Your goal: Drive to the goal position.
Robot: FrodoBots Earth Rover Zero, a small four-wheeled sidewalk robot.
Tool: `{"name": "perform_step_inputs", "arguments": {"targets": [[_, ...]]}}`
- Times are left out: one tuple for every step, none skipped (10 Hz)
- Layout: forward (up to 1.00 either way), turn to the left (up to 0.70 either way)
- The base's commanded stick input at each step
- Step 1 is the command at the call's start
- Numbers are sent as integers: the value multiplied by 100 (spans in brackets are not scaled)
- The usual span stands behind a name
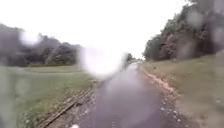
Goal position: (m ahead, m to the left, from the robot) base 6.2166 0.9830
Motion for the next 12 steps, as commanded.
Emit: {"name": "perform_step_inputs", "arguments": {"targets": [[85, 0], [85, 0], [85, 0], [85, 0], [85, 0], [85, 0], [85, 0], [85, 0], [85, 0], [85, 0], [85, 0], [85, 0]]}}
